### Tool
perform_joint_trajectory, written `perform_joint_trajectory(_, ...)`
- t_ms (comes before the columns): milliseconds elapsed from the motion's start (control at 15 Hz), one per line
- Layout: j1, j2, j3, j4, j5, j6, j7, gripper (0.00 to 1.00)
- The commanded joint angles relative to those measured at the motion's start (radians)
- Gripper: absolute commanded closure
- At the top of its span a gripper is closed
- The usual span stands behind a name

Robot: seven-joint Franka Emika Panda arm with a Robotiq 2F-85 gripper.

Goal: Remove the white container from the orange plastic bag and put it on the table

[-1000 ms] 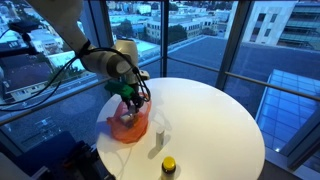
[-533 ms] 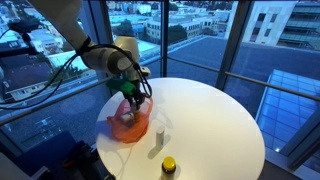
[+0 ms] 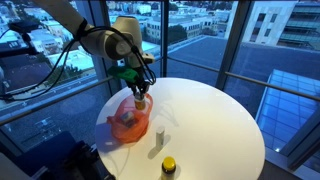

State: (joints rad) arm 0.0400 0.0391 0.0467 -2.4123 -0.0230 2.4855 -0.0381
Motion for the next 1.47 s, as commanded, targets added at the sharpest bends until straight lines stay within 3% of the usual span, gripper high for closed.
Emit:
perform_joint_trajectory(0, -0.021, -0.097, -0.02, -0.001, 0.04, -0.063, -0.055, 0.81)
perform_joint_trajectory(467, -0.076, -0.158, -0.089, 0.002, 0.015, -0.086, -0.028, 0.81)
perform_joint_trajectory(1400, -0.144, 0.003, -0.157, -0.038, 0.021, -0.015, -0.03, 0.81)
